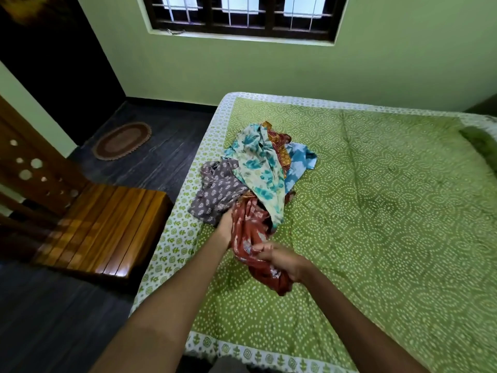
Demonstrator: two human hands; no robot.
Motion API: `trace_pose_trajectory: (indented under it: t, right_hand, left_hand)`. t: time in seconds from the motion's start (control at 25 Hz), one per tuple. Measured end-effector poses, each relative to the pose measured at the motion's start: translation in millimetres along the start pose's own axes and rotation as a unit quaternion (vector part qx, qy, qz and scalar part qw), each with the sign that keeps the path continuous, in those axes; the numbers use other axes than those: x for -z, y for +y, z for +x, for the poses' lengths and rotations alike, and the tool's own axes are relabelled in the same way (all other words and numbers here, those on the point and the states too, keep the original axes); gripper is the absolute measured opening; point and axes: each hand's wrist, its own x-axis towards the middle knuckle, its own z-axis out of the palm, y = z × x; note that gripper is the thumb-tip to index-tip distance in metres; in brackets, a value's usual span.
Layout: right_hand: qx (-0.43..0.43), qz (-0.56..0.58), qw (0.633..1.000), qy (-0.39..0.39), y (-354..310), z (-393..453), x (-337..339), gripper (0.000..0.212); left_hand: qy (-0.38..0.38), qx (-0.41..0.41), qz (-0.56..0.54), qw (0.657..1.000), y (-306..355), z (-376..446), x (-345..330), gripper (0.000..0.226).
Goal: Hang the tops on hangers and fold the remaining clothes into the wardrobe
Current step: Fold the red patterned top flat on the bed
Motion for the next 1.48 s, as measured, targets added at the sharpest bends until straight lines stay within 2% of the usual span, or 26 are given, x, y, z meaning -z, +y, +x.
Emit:
trace_pose_trajectory:
  t: [0.04, 0.12, 0.2, 0.28, 0.36, 0.44, 0.52, 0.6, 0.68, 0.72, 0.8, 0.84, 0.92, 0.96, 1.0, 1.08, 1.16, 1.24, 1.28, 1.32, 1.36, 1.4, 1.44, 1.48]
  right_hand:
    - [-0.010, -0.029, 1.000, -0.004, 8, -3, 11, 0.028]
    - [-0.023, -0.098, 0.995, 0.010, 16, -4, 28, 0.007]
    - [-0.013, -0.083, 0.993, 0.077, 17, 2, 38, 0.026]
    - [0.003, 0.099, 0.980, 0.171, 14, 13, 40, 0.014]
    - [-0.015, 0.328, 0.931, 0.160, 10, 28, 41, 0.025]
    - [-0.071, 0.449, 0.880, 0.135, 11, 40, 33, 0.037]
    - [-0.075, 0.450, 0.881, 0.128, 9, 45, 21, 0.036]
    - [-0.055, 0.409, 0.902, 0.128, 0, 46, 8, 0.029]
    - [-0.041, 0.403, 0.908, 0.104, -9, 43, -2, 0.027]
    - [-0.034, 0.404, 0.911, 0.078, -13, 38, -6, 0.026]
    - [-0.025, 0.381, 0.924, 0.004, -19, 27, -14, 0.023]
    - [-0.013, 0.360, 0.932, -0.032, -23, 19, -19, 0.026]
    - [0.013, 0.325, 0.942, -0.077, -26, 7, -19, 0.053]
    - [0.020, 0.305, 0.949, -0.078, -27, 1, -16, 0.062]
    - [0.032, 0.295, 0.952, -0.077, -29, -5, -10, 0.061]
    - [0.074, 0.308, 0.948, -0.039, -30, -11, 10, 0.038]
    - [0.110, 0.341, 0.928, 0.106, -22, -12, 40, 0.030]
    - [0.127, 0.397, 0.858, 0.299, -4, -8, 74, 0.020]
    - [0.109, 0.368, 0.842, 0.379, 8, -6, 89, 0.019]
    - [0.064, 0.288, 0.854, 0.428, 17, -5, 100, 0.021]
    - [0.002, 0.157, 0.890, 0.428, 23, -6, 105, 0.021]
    - [-0.071, 0.012, 0.925, 0.373, 23, -9, 102, 0.020]
    - [-0.128, -0.139, 0.935, 0.301, 23, -10, 96, 0.020]
    - [-0.158, -0.265, 0.917, 0.253, 18, -12, 83, 0.020]
  left_hand:
    - [0.015, 0.015, 0.016, 1.000, -6, 1, 1, 0.046]
    - [0.010, 0.026, 0.041, 0.999, -26, -4, 3, 0.039]
    - [-0.022, 0.039, 0.062, 0.997, -37, -11, 4, 0.033]
    - [-0.068, 0.056, 0.077, 0.993, -44, -17, 9, 0.034]
    - [-0.106, 0.079, 0.088, 0.987, -49, -26, 18, 0.044]
    - [-0.138, 0.094, 0.106, 0.980, -50, -43, 28, 0.037]
    - [-0.144, 0.113, 0.149, 0.972, -49, -58, 42, 0.017]
    - [-0.137, 0.127, 0.157, 0.970, -45, -67, 63, 0.033]
    - [-0.119, 0.118, 0.127, 0.978, -43, -73, 77, 0.034]
    - [-0.107, 0.090, 0.095, 0.986, -43, -75, 80, 0.039]
    - [-0.071, 0.063, -0.002, 0.995, -43, -74, 76, 0.064]
    - [-0.058, 0.053, -0.032, 0.996, -43, -73, 70, 0.067]
    - [-0.047, 0.026, -0.060, 0.997, -41, -72, 53, 0.058]
    - [-0.034, 0.017, -0.068, 0.997, -40, -68, 46, 0.052]
    - [-0.016, 0.011, -0.079, 0.997, -38, -64, 43, 0.047]
    - [0.019, 0.000, -0.051, 0.998, -29, -60, 37, 0.039]
    - [0.048, -0.023, -0.004, 0.999, -14, -57, 40, 0.037]
    - [0.062, -0.056, 0.010, 0.996, 2, -56, 45, 0.036]
    - [0.068, -0.075, 0.004, 0.995, 10, -54, 50, 0.036]
    - [0.063, -0.092, -0.002, 0.994, 17, -53, 52, 0.035]
    - [0.051, -0.103, 0.004, 0.993, 23, -54, 53, 0.034]
    - [0.031, -0.112, 0.019, 0.993, 28, -52, 55, 0.034]
    - [0.011, -0.109, 0.048, 0.993, 31, -52, 55, 0.036]
    - [0.000, -0.103, 0.098, 0.990, 34, -47, 55, 0.046]
